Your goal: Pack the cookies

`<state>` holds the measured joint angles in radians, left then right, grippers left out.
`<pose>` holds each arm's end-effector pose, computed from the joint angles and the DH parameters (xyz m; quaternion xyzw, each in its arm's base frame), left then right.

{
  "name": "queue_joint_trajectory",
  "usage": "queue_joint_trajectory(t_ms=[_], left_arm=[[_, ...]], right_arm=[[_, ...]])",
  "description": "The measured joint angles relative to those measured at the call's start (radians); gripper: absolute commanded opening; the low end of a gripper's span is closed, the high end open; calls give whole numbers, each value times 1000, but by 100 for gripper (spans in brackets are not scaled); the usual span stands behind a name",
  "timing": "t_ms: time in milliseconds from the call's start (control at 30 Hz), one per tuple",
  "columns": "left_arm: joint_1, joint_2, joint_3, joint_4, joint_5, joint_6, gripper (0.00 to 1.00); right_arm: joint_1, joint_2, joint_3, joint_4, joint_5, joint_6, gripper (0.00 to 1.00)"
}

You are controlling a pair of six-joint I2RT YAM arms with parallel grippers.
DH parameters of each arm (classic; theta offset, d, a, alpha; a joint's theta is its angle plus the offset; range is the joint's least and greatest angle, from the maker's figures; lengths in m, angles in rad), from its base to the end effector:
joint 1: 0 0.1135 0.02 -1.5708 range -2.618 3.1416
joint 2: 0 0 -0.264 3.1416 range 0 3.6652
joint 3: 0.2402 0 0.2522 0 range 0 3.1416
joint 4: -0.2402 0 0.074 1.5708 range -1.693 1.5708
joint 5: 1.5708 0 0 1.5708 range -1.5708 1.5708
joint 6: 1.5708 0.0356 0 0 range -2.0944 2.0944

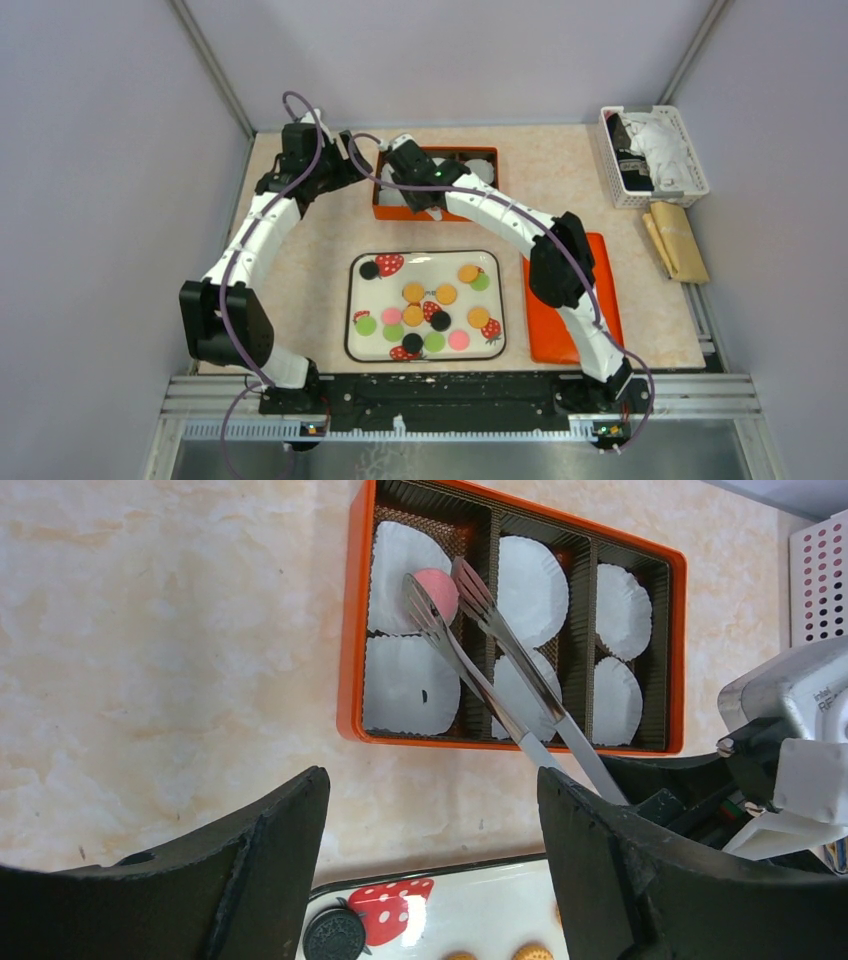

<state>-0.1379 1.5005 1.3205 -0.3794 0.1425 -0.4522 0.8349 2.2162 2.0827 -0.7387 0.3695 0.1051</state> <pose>0.3418 -0.0525 0.3341 -0.1025 0.8673 -0.2001 0.4442 0.3442 0.3609 0.2692 -0.2709 0.8852 -0.0015 0.3781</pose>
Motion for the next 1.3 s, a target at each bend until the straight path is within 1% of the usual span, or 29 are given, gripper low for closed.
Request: queue_joint_trajectory(t_ms=[100, 133, 200, 300, 500, 600, 767, 1033, 1300], left_arm=[[0, 0, -5, 5, 2, 0, 82], [0, 0, -6, 5, 4, 0, 82], [0, 0, -6, 6, 11, 0, 82], [0, 0, -6, 15, 27, 0, 82], [0, 0, -17, 33, 51, 1, 82], [0, 0, -19, 35, 53, 1, 82], [0, 0, -21, 37, 63, 1, 82], [0, 0, -42, 47, 87, 0, 81], [1, 0, -54, 54, 108, -7, 81]], right_arm=[[0, 0, 0, 11, 2, -2, 37], [0, 0, 0, 14, 3, -3, 45], [0, 0, 0, 21, 7, -5, 57], [0, 0, 0, 40, 14, -11, 58], [0, 0, 0, 74, 29, -16, 56], [0, -1, -2, 84, 29, -16, 58], [0, -4, -12, 88, 30, -16, 59], [-8, -3, -136, 102, 36, -16, 60], [-58, -2, -138, 115, 36, -34, 58]])
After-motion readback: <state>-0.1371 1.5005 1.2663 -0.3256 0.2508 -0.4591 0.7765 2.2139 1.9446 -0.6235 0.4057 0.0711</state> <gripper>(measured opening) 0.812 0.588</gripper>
